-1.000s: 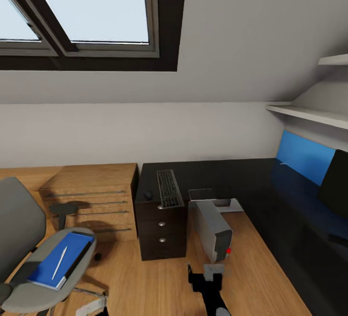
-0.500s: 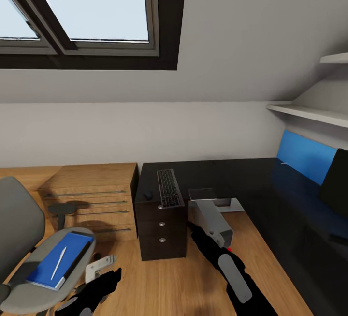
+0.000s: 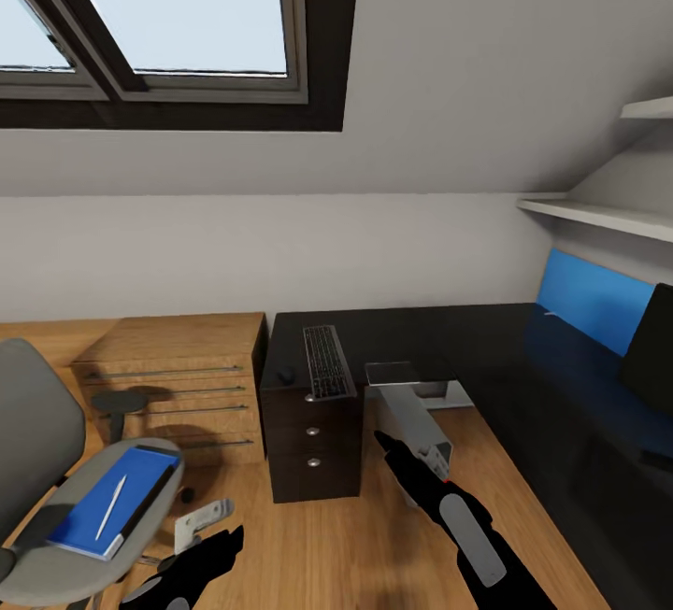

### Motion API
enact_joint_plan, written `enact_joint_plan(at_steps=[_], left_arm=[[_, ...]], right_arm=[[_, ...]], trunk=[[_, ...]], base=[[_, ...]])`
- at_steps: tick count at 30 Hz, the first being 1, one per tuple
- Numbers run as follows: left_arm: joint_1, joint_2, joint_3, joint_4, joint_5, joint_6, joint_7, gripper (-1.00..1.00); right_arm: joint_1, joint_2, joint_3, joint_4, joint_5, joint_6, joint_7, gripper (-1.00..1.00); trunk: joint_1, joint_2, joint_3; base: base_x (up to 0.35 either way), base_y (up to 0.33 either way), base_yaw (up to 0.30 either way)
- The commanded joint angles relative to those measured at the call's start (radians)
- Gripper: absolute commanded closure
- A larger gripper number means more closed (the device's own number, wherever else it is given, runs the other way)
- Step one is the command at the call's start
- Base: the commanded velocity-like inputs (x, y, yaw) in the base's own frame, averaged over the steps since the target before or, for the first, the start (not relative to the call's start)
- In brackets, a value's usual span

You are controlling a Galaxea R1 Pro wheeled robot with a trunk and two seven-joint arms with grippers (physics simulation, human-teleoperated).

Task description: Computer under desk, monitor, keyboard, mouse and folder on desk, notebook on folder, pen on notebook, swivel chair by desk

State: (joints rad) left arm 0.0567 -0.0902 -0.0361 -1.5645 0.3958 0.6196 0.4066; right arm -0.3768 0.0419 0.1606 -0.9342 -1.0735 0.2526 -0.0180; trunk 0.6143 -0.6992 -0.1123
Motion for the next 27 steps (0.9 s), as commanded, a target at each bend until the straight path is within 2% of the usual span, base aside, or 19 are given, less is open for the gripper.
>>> enact_joint_plan(at_steps=[1,4,7,18,27], left_arm=[[0.0,0.0,-0.001,-0.002,0.011,0.002,0.011,-1.0],[0.0,0.001,0.001,-0.002,0.01,0.002,0.017,-1.0],[0.0,0.0,-0.001,-0.002,0.011,-0.047,0.094,-1.0],[0.0,0.0,-0.002,-0.01,0.011,-0.054,0.103,-1.0],[0.0,0.0,-0.003,-0.011,0.011,-0.054,0.103,-1.0]], right_arm=[[-0.001,0.0,0.0,-0.001,-0.006,0.003,-0.002,-1.0],[-0.001,-0.001,0.0,-0.001,-0.007,0.003,-0.002,-1.0],[0.0,-0.001,0.002,0.0,-0.007,0.004,-0.002,-1.0],[0.002,-0.001,0.002,0.0,-0.006,0.002,-0.002,-1.0],[0.003,-0.001,0.002,-0.001,-0.005,0.003,-0.002,-1.0]], trunk=[[0.004,-0.009,-0.005],[0.016,-0.03,-0.014],[0.027,-0.051,-0.024],[0.069,-0.128,-0.058],[0.104,-0.191,-0.086]], base=[[0.0,0.0,0.0],[0.0,0.0,0.0],[0.0,0.0,0.0],[0.0,0.0,0.013],[0.0,0.0,0.217]])
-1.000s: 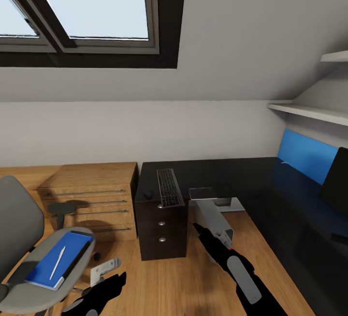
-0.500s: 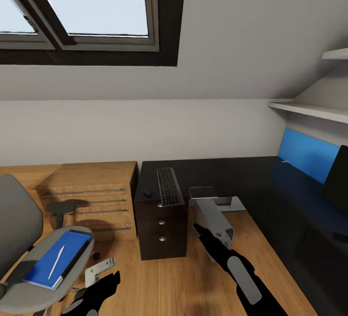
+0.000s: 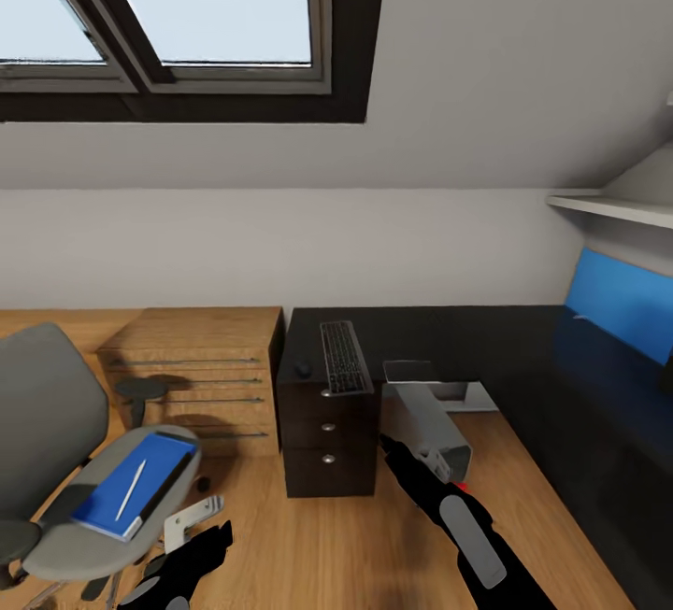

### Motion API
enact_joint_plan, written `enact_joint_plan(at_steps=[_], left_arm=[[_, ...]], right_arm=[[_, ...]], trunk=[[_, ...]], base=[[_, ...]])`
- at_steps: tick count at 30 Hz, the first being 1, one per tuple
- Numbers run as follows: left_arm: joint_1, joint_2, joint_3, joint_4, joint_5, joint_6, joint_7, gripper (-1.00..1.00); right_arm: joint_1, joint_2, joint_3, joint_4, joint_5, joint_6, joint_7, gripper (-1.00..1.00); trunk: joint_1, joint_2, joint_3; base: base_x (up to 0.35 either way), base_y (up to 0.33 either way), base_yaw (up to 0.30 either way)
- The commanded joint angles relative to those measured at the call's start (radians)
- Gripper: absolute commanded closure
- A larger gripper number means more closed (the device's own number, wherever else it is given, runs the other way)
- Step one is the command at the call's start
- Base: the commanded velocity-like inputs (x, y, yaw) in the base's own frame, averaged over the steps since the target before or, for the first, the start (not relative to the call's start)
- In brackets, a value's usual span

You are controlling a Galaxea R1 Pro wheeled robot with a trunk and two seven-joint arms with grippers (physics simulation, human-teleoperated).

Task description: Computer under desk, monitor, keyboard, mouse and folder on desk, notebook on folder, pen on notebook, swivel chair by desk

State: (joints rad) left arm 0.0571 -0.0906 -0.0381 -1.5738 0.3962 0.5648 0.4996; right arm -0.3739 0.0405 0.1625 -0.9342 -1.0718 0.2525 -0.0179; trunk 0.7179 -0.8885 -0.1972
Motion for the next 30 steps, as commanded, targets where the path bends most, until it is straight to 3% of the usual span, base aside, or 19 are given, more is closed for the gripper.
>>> enact_joint_plan(at_steps=[1,7,30], left_arm=[[0.0,0.0,-0.001,-0.001,0.01,0.001,0.01,-1.0],[0.0,0.0,-0.002,-0.002,0.011,0.001,0.01,-1.0],[0.0,0.0,-0.018,0.003,0.012,0.001,0.01,-1.0]], right_arm=[[0.0,0.0,0.0,-0.001,-0.007,0.002,-0.002,-1.0],[0.0,-0.003,-0.002,0.0,-0.007,0.003,-0.002,-1.0],[0.0,-0.01,-0.002,0.019,-0.005,-0.035,0.005,-1.0]], trunk=[[0.004,-0.008,-0.004],[0.027,-0.05,-0.023],[0.115,-0.211,-0.095]], base=[[0.0,0.0,0.269],[0.0,0.0,0.211],[0.0,0.0,0.006]])
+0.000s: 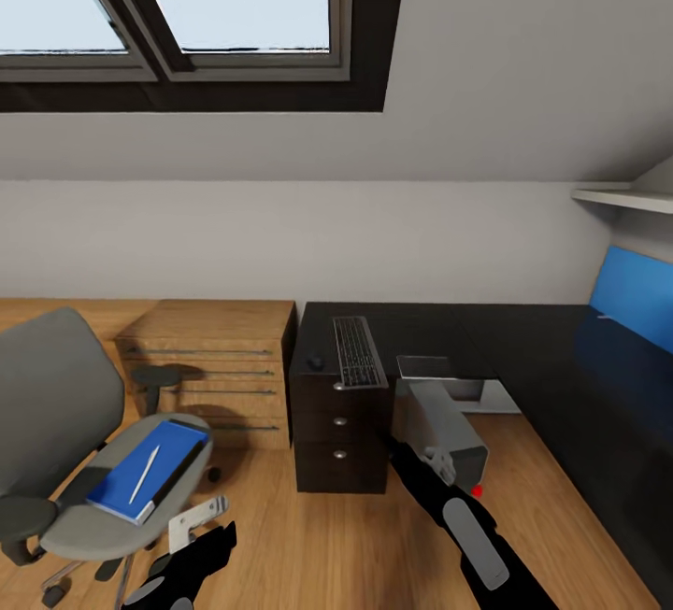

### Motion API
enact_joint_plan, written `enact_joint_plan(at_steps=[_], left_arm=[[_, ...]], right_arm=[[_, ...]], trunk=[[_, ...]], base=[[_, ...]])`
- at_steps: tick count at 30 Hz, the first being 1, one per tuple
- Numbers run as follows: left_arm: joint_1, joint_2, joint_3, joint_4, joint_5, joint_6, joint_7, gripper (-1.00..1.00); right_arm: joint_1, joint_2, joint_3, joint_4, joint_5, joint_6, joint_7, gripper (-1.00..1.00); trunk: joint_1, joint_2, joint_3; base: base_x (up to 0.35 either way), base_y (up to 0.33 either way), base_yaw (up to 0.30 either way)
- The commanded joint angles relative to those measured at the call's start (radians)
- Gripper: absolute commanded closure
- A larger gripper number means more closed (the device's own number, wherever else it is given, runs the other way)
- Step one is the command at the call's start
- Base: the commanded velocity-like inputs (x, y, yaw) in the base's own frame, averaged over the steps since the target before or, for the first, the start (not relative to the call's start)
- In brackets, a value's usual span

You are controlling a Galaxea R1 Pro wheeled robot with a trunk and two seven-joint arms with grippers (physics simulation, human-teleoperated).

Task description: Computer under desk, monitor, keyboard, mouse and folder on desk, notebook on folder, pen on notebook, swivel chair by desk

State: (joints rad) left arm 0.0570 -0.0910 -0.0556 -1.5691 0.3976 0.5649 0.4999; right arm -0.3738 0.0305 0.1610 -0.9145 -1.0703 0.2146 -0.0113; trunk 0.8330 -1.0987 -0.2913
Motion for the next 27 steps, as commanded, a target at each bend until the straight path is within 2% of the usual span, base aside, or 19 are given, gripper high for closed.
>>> enact_joint_plan(at_steps=[1,6,8,9,16,18,20,23,25,27], left_arm=[[0.0,0.0,-0.001,-0.001,0.01,0.001,0.009,-1.0],[0.0,-0.001,-0.006,0.0,0.01,0.001,0.009,-1.0],[0.0,-0.001,-0.007,0.0,0.01,0.001,0.009,-1.0],[0.0,-0.001,-0.012,0.001,0.01,0.001,0.01,-1.0],[0.0,-0.001,-0.016,0.001,0.009,0.001,0.011,-1.0],[0.0,-0.001,-0.017,0.001,0.009,0.001,0.011,-1.0],[0.0,-0.001,-0.02,0.001,0.009,0.0,0.011,-1.0],[0.0,-0.001,-0.022,0.001,0.009,0.0,0.011,-1.0],[0.0,-0.001,-0.022,0.001,0.009,0.0,0.011,-1.0],[0.0,-0.001,-0.022,0.001,0.009,0.0,0.011,-1.0]], right_arm=[[0.0,-0.001,-0.002,0.004,-0.007,0.003,0.001,-1.0],[0.0,-0.023,-0.007,0.025,-0.008,-0.008,0.004,-1.0],[-0.001,-0.023,-0.007,0.049,-0.011,-0.029,0.004,-1.0],[-0.003,-0.016,-0.009,0.102,-0.015,-0.128,0.004,-1.0],[-0.004,-0.012,-0.014,0.11,-0.02,-0.154,0.004,-1.0],[-0.004,-0.012,-0.014,0.111,-0.043,-0.154,0.004,-1.0],[-0.005,-0.012,-0.013,0.111,-0.093,-0.155,0.004,-1.0],[-0.005,-0.014,-0.013,0.11,-0.144,-0.155,0.005,-1.0],[-0.004,-0.015,-0.014,0.105,-0.171,-0.156,0.007,-1.0],[-0.004,-0.015,-0.014,0.103,-0.18,-0.156,0.007,-1.0]], trunk=[[0.004,-0.008,-0.004],[0.023,-0.043,-0.02],[0.031,-0.057,-0.026],[0.035,-0.064,-0.029],[0.062,-0.113,-0.051],[0.069,-0.127,-0.058],[0.077,-0.141,-0.064],[0.088,-0.162,-0.073],[0.096,-0.176,-0.079],[0.104,-0.19,-0.086]], base=[[0.0,0.0,0.0],[0.0,0.0,0.0],[0.0,0.0,0.0],[0.0,0.0,0.0],[0.0,0.0,0.0],[0.0,0.0,0.0],[0.0,0.0,0.0],[0.0,0.0,0.0],[0.0,0.0,0.0],[0.0,0.0,0.0]])
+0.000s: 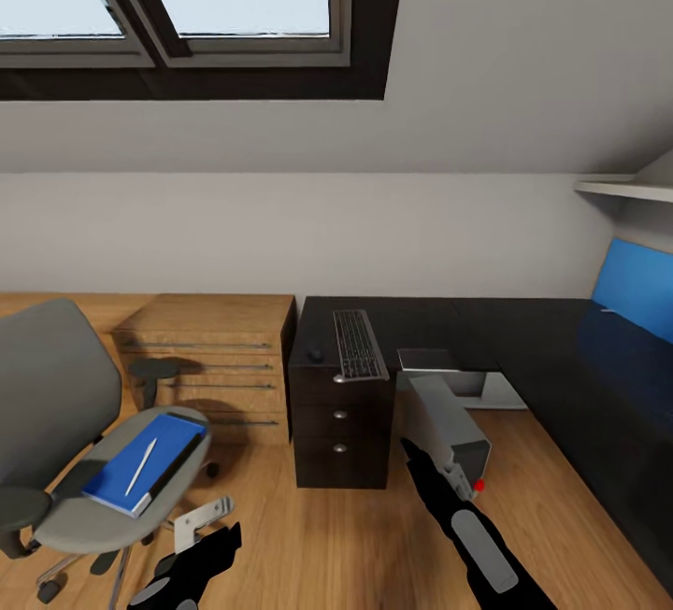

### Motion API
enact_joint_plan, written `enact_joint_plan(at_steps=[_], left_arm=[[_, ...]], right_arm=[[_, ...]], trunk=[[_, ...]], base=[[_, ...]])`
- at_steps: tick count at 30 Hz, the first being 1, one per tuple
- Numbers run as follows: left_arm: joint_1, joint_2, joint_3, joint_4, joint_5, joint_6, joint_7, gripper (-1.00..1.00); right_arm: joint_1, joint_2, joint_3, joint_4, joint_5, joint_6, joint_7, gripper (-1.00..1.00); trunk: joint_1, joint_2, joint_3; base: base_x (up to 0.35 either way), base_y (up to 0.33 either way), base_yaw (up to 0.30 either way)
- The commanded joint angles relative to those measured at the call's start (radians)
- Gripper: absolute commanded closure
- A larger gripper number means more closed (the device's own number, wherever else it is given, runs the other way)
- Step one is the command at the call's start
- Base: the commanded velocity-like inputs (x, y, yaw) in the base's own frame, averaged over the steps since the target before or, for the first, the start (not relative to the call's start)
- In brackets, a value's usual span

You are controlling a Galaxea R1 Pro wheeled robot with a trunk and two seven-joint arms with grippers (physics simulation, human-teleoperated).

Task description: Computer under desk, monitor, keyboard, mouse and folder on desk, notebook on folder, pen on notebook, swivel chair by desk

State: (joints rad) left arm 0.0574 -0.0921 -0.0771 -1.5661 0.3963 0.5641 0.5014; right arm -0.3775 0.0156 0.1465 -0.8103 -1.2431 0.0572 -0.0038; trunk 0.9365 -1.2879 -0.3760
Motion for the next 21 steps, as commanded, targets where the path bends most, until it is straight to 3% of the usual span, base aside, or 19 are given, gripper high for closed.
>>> enact_joint_plan(at_steps=[1,21], left_arm=[[0.0,0.0,-0.001,-0.001,0.01,0.001,0.009,-1.0],[0.0,0.0,-0.003,0.0,0.012,0.001,0.009,-1.0]], right_arm=[[0.0,0.0,0.001,-0.001,-0.01,0.002,-0.001,-1.0],[0.0,-0.005,0.002,-0.004,-0.019,0.01,-0.002,-1.0]], trunk=[[0.004,-0.008,-0.004],[0.081,-0.148,-0.067]], base=[[0.0,0.0,0.0],[0.0,0.0,0.0]])
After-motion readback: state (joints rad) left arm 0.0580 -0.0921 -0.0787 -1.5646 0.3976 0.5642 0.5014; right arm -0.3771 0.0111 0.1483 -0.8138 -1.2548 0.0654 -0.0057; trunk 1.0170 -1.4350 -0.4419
